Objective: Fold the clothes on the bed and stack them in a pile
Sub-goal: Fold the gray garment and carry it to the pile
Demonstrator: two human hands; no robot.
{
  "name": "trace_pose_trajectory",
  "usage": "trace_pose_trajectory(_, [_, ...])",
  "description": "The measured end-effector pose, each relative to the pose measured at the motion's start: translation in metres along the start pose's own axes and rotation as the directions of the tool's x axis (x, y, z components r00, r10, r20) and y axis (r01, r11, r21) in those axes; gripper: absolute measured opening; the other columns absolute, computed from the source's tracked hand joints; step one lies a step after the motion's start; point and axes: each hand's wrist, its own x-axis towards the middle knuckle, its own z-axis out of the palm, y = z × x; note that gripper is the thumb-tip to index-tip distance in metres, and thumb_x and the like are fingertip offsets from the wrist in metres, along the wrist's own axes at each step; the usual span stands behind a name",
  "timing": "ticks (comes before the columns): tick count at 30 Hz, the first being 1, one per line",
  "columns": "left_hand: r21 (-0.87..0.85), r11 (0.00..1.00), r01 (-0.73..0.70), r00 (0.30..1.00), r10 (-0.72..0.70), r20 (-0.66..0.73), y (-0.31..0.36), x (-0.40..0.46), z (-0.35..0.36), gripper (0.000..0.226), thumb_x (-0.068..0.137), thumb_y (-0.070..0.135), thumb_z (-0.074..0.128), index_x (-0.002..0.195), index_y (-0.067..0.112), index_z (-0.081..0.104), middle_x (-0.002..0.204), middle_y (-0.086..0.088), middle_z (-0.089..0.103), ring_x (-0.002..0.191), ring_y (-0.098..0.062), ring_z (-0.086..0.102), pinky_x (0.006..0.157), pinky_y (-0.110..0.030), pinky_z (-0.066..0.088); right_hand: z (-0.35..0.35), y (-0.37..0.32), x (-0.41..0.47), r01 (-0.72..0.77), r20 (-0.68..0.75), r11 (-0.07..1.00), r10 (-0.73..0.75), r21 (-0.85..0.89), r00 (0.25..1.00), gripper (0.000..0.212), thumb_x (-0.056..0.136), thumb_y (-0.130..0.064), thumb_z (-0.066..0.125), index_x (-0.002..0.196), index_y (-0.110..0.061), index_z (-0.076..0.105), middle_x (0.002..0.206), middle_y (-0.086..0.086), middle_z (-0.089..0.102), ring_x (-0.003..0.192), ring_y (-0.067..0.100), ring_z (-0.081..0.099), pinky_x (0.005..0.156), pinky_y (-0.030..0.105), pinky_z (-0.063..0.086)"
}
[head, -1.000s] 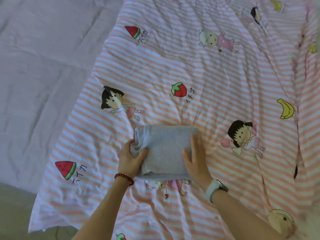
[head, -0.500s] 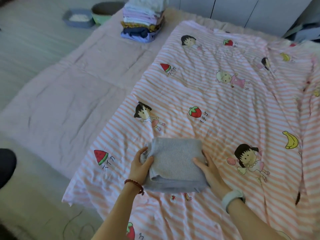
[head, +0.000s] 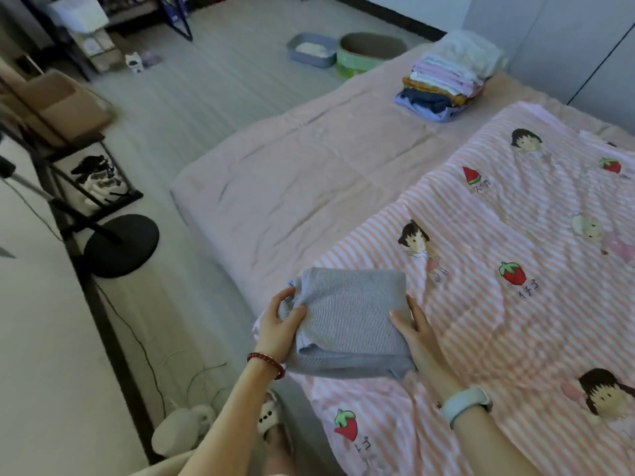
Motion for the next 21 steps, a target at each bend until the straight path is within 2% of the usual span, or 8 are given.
trace_pose_trajectory(2, [-0.016, 1.0, 0.012, 0.999, -0.013, -0.041, -0.005, 0.008, -0.043, 0.028, 0.09, 0.015, 0.058, 0.116, 0.023, 0.055, 0.109, 0.008, 0.055, 0.094, -0.001, 0.055, 0.081, -0.019, 0.046, 0.046, -0.001, 0.007, -0.005, 0.03, 0.998, 0.006, -0.055, 1.0, 0.039, 0.09, -0.024, 0.056, 0.125, -0.033, 0.043, 0.113, -0.01, 0.059, 0.093, 0.006, 0.065, 0.067, 0.021, 0.052])
trace_pose_trajectory(3, [-0.019, 1.0, 0.018, 0.998, -0.019, -0.063, -0.008, 0.013, -0.065, 0.03, 0.09, 0.016, 0.058, 0.119, 0.022, 0.054, 0.111, 0.009, 0.054, 0.097, -0.003, 0.055, 0.085, -0.02, 0.044, 0.07, -0.001, 0.011, 0.003, 0.033, 0.997, 0.0, -0.081, 0.999, 0.04, 0.09, -0.023, 0.056, 0.126, -0.032, 0.043, 0.114, -0.008, 0.059, 0.096, 0.008, 0.063, 0.069, 0.022, 0.052])
trace_pose_trajectory(6, [-0.013, 0.999, 0.047, 0.991, -0.048, -0.124, -0.017, 0.031, -0.135, 0.037, 0.089, 0.018, 0.059, 0.126, 0.019, 0.053, 0.118, 0.008, 0.053, 0.109, -0.008, 0.051, 0.094, -0.026, 0.041, 0.147, 0.005, 0.024, 0.036, 0.054, 0.988, -0.028, -0.147, 0.998, 0.035, 0.09, -0.018, 0.057, 0.122, -0.03, 0.049, 0.112, -0.012, 0.06, 0.095, -0.002, 0.061, 0.07, 0.013, 0.049])
trace_pose_trajectory(9, [-0.022, 0.999, 0.045, 0.981, -0.048, -0.187, -0.022, 0.049, -0.199, 0.036, 0.089, 0.019, 0.059, 0.125, 0.021, 0.053, 0.115, 0.011, 0.053, 0.107, -0.006, 0.05, 0.089, -0.023, 0.041, 0.22, 0.003, 0.039, 0.065, 0.1, 0.974, -0.044, -0.216, 0.994, 0.026, 0.09, -0.015, 0.058, 0.112, -0.029, 0.054, 0.104, -0.017, 0.062, 0.091, -0.008, 0.061, 0.068, 0.008, 0.045])
trace_pose_trajectory(12, [-0.053, 0.997, 0.052, 0.968, -0.064, -0.244, -0.022, 0.067, -0.247, 0.035, 0.089, 0.019, 0.059, 0.123, 0.022, 0.053, 0.108, 0.018, 0.052, 0.102, -0.002, 0.051, 0.084, -0.018, 0.04, 0.275, -0.002, 0.054, 0.057, 0.145, 0.968, -0.022, -0.245, 0.989, 0.04, 0.091, -0.02, 0.058, 0.128, -0.024, 0.045, 0.112, -0.013, 0.059, 0.098, -0.002, 0.058, 0.074, 0.013, 0.045])
trace_pose_trajectory(15, [-0.083, 0.996, 0.044, 0.956, -0.066, -0.287, -0.019, 0.085, -0.281, 0.031, 0.089, 0.019, 0.059, 0.119, 0.026, 0.053, 0.108, 0.019, 0.052, 0.098, 0.006, 0.05, 0.081, -0.014, 0.04, 0.316, -0.009, 0.072, 0.046, 0.167, 0.959, 0.002, -0.279, 0.986, 0.045, 0.089, -0.026, 0.059, 0.131, -0.026, 0.042, 0.119, -0.006, 0.058, 0.105, 0.006, 0.058, 0.082, 0.023, 0.047])
trace_pose_trajectory(18, [-0.102, 0.993, 0.055, 0.943, -0.085, -0.321, -0.015, 0.109, -0.307, 0.031, 0.089, 0.018, 0.059, 0.118, 0.026, 0.053, 0.111, 0.015, 0.053, 0.103, -0.002, 0.051, 0.088, -0.024, 0.041, 0.352, -0.016, 0.098, 0.041, 0.186, 0.948, 0.019, -0.315, 0.982, 0.05, 0.089, -0.028, 0.06, 0.135, -0.022, 0.042, 0.124, -0.002, 0.057, 0.111, 0.014, 0.056, 0.095, 0.037, 0.046])
trace_pose_trajectory(21, [-0.114, 0.991, 0.068, 0.938, -0.103, -0.332, -0.007, 0.146, -0.329, 0.031, 0.089, 0.017, 0.059, 0.118, 0.025, 0.053, 0.109, 0.015, 0.053, 0.102, -0.004, 0.051, 0.086, -0.024, 0.042, 0.387, -0.025, 0.131, 0.058, 0.189, 0.939, 0.008, -0.338, 0.982, 0.048, 0.088, -0.03, 0.061, 0.132, -0.025, 0.043, 0.121, -0.006, 0.057, 0.109, 0.01, 0.056, 0.092, 0.032, 0.046])
